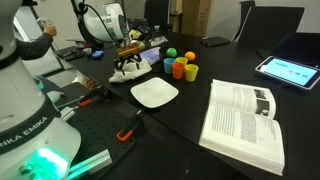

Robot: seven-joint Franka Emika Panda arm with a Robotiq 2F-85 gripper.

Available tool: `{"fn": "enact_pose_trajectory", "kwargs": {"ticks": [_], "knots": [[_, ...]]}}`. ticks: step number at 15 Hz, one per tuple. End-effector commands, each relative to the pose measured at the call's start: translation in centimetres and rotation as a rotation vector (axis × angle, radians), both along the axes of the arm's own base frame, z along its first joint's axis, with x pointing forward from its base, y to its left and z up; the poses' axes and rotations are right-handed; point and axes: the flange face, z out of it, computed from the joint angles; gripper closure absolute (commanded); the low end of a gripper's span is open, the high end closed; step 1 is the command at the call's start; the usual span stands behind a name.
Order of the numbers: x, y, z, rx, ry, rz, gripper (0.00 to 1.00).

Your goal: Use the white towel to clean the plate

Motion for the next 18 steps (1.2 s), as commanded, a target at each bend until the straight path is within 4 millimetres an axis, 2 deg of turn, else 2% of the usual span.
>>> {"fn": "enact_pose_trajectory", "kwargs": {"ticks": [1, 11, 18], "knots": [[-0.7, 1.3, 1.1, -0.095, 0.003, -0.072, 0.0], [-1.5, 4.6, -1.3, -0.136, 0.082, -0.107, 0.0], [-1.0, 8.5, -0.6, -0.052, 0.084, -0.087, 0.0]]}}
